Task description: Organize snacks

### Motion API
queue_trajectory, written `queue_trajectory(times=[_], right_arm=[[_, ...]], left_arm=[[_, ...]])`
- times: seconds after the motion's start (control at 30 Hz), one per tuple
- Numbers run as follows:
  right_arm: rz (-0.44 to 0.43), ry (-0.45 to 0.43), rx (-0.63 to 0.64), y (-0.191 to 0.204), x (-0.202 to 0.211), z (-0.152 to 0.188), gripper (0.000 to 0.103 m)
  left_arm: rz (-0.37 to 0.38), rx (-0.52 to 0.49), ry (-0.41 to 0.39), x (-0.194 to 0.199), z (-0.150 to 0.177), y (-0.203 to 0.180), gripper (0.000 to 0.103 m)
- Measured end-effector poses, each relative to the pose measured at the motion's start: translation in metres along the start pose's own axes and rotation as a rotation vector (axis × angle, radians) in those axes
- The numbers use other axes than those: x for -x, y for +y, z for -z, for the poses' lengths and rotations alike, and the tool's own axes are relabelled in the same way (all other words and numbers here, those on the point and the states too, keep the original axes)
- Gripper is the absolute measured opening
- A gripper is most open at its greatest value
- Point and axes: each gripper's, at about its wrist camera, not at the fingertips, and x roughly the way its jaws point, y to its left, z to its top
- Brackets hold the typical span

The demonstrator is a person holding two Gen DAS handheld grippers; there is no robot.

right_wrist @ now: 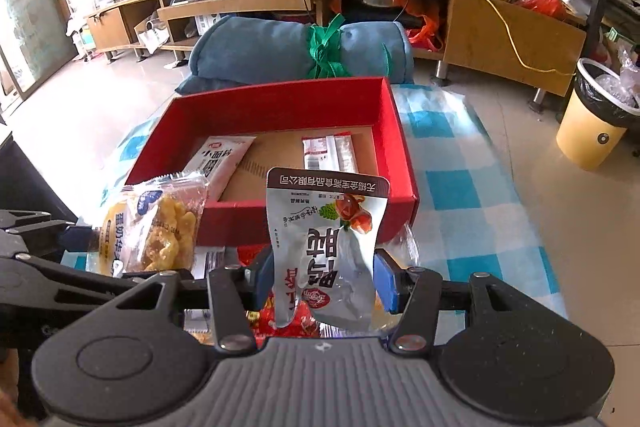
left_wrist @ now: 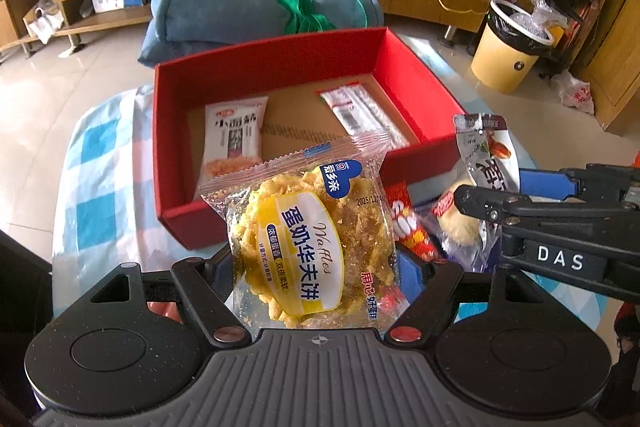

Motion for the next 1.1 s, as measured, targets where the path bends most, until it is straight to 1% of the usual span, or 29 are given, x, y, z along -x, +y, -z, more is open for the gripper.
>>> queue_trajectory(times=[0.27, 0.6, 0.87, 1.1], right_arm=[[0.003, -0.011, -0.006, -0.003, -0.004, -0.011, 0.046], [0.011, -0.024, 0.000, -0.005, -0.018, -0.033, 0.046], [0.013, -0.027, 0.009, -0.004, -0.030, -0.049, 0.046], [0.019, -0.016, 0.022, -0.002, -0.049, -0.065, 0.046]], left_arm=[[-0.001, 0.011, -0.030, 0.001, -0.015, 0.002, 0.081], [-0.014, 0.024, -0.058, -0.001, -0.034, 0.005, 0.081], [-0.035, 0.036, -0.074, -0.007, -0.050, 0.010, 0.081], [-0.064, 0.043, -0.084, -0.015, -0.066, 0.015, 0.081]])
